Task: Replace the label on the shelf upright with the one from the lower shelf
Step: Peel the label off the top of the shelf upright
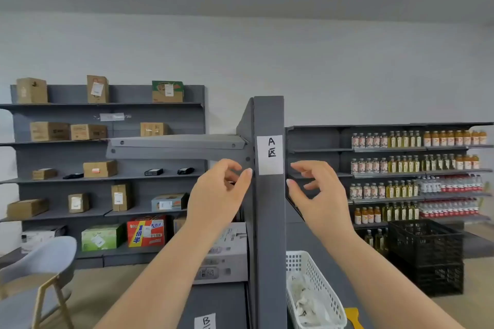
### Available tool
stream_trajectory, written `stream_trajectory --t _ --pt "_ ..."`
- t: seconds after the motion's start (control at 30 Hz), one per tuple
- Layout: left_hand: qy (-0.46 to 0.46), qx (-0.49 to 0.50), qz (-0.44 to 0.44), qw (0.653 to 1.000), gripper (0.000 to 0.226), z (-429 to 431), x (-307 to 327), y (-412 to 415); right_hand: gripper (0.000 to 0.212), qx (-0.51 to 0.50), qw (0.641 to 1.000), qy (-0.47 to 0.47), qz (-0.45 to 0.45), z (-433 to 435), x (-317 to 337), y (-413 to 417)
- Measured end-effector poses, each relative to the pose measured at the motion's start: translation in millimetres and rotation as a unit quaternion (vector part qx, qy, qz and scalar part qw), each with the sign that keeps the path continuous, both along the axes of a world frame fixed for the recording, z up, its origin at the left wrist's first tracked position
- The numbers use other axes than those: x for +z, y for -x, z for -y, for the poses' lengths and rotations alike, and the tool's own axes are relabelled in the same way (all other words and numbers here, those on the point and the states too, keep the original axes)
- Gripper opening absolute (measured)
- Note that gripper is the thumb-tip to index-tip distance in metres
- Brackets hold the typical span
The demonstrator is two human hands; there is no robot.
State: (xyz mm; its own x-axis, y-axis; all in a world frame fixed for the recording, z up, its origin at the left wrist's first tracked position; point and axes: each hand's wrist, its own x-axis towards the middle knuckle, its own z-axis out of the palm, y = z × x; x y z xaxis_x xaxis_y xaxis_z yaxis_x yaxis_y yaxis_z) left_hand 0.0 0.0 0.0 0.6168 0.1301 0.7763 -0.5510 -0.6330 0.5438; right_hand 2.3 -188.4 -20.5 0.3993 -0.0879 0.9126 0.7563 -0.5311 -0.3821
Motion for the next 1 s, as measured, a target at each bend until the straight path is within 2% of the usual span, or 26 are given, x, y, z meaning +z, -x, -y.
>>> stream_trajectory --t 0.2,0.37,0.5,0.83,1.0 --pt "-0.015 -0.006 0.005 1.000 0.019 9 1 -32 0.026 -0.007 0.999 0.002 0.032 -4 23 -34" --pt "-0.015 -0.004 -0.003 1.000 0.019 15 -4 -51 0.034 -0.012 0.999 0.024 0.045 -4 39 -59" --pt "-0.011 -0.011 -0.013 1.000 0.018 16 3 -54 0.026 -0.067 0.993 0.052 0.088 -3 39 -66" --pt "-0.022 0.003 -0.007 1.000 0.020 17 7 -61 0.032 -0.112 0.981 0.101 0.118 -1 40 -73" --pt "-0.014 0.003 -0.006 1.000 0.019 18 6 -60 0.026 -0.135 0.974 0.103 0.152 -1 43 -73"
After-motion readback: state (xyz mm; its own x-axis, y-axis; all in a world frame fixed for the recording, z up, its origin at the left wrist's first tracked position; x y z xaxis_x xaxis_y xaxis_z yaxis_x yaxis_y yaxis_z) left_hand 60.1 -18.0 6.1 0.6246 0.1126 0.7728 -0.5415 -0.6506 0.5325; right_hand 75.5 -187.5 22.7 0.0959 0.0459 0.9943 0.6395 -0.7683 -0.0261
